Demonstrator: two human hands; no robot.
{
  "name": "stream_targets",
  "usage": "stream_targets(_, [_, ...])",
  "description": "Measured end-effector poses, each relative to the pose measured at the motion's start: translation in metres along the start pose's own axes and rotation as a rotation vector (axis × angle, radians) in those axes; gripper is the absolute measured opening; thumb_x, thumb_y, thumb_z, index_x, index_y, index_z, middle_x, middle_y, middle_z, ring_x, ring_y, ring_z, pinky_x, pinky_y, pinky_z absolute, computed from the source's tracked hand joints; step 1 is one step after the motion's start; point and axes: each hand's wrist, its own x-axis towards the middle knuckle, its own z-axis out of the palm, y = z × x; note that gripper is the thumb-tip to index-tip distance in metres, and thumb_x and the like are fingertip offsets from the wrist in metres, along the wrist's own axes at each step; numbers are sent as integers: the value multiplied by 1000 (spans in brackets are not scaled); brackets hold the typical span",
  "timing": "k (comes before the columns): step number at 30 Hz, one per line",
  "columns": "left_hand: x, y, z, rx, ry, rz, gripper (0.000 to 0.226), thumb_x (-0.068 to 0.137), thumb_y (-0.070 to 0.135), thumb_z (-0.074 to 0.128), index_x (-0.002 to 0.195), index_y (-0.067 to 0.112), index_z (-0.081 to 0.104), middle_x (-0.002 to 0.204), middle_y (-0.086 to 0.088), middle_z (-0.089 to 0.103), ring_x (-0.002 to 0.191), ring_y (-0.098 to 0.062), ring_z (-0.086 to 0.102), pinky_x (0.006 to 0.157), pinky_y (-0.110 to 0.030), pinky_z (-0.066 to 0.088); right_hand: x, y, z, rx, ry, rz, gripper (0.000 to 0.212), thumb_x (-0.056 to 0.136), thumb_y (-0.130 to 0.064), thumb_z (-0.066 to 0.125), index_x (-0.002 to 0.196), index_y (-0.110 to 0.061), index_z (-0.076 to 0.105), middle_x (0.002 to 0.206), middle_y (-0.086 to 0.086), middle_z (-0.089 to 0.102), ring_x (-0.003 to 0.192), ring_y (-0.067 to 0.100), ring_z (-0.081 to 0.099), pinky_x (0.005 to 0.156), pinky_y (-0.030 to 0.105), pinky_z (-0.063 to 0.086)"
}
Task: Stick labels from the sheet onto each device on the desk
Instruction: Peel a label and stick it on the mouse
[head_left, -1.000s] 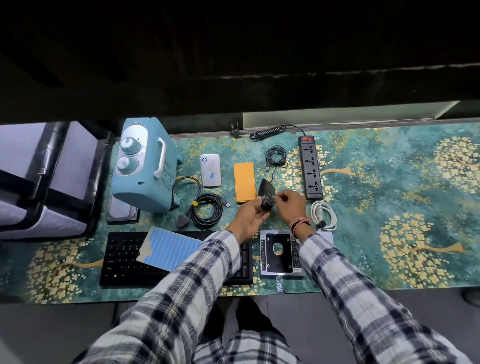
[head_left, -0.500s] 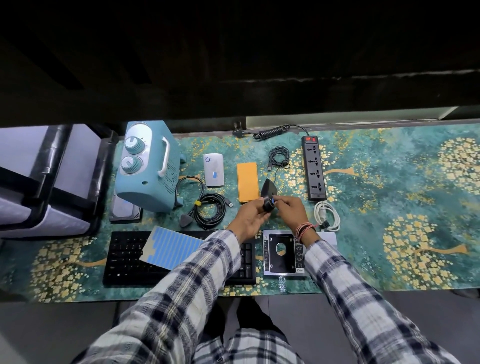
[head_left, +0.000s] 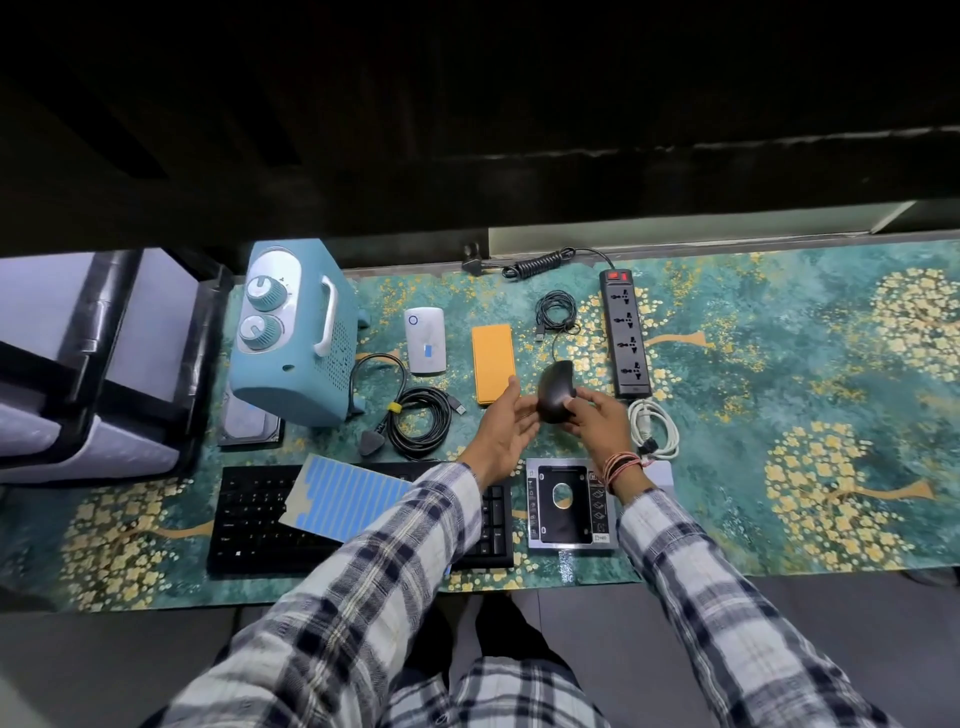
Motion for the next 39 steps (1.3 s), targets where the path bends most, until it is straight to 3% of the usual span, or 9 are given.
stream_targets(3, [-2,-3,5,30,-11,23,70,103,52,44,146,-4,43,153,-19,44,144,-31,40,121,-40,32,5,13,-4,-53,52,38,27,84,-11,62,72,-30,78,81,8,76,84,33,73,79,51,61])
stream_targets(6, [-2,-7,9,42,-15,36,72,101,53,47,148,-1,40,154,-17,43,143,-29,41,120,-39,33,7,19,-7,-51,117,56,16,87,-10,66,97,-14,78,91,12,76,76,24,74,77,46,62])
stream_targets(8, [-3,-9,10,53,-16,37,72,102,53,47,150,0,38,154,-17,43,144,-29,40,121,-40,32,8,22,-8,-69,143,53,15,88,-9,68,100,-8,77,89,12,76,71,23,73,76,46,62])
stream_targets(16, [-7,-11,14,64,-37,14,67,104,51,45,145,-2,43,155,-14,43,147,-27,36,123,-40,27,13,24,-7,-218,188,62,14,83,-15,71,93,-11,78,78,5,75,70,25,74,77,47,62])
stream_targets(23, [-11,-6,-15,15,58,86,62,102,49,50,135,-3,52,144,-18,54,135,-29,51,115,-41,42,-19,2,18,-408,258,-158,18,88,-13,59,83,-8,76,79,11,73,73,26,64,69,28,50])
stream_targets(27, [-18,1,-50,-27,203,150,54,104,41,51,129,-5,57,126,-19,65,116,-29,65,98,-37,55,-36,-1,51,-425,149,-255,21,89,-15,59,77,-7,74,70,7,69,65,19,59,65,23,40])
stream_targets(29, [-25,5,-71,-62,300,190,35,103,37,54,109,4,66,107,-13,71,98,-25,70,81,-33,59,-45,-2,70,-447,72,-274,19,89,-17,59,82,-8,75,72,5,70,67,16,60,66,22,40])
stream_targets(32, [-44,14,-103,-91,389,258,26,101,25,57,81,9,59,82,-9,62,70,-21,58,59,-32,48,-60,-1,101,-474,-31,-306,18,87,-16,60,82,-7,75,74,7,70,69,18,59,66,24,38])
stream_targets(39, [-92,3,-210,69,878,331,16,90,7,61,101,12,73,97,-8,72,72,-21,60,64,-32,47,-106,6,176,-581,-350,-372,16,89,-14,61,88,-4,73,81,12,73,75,25,65,74,36,54])
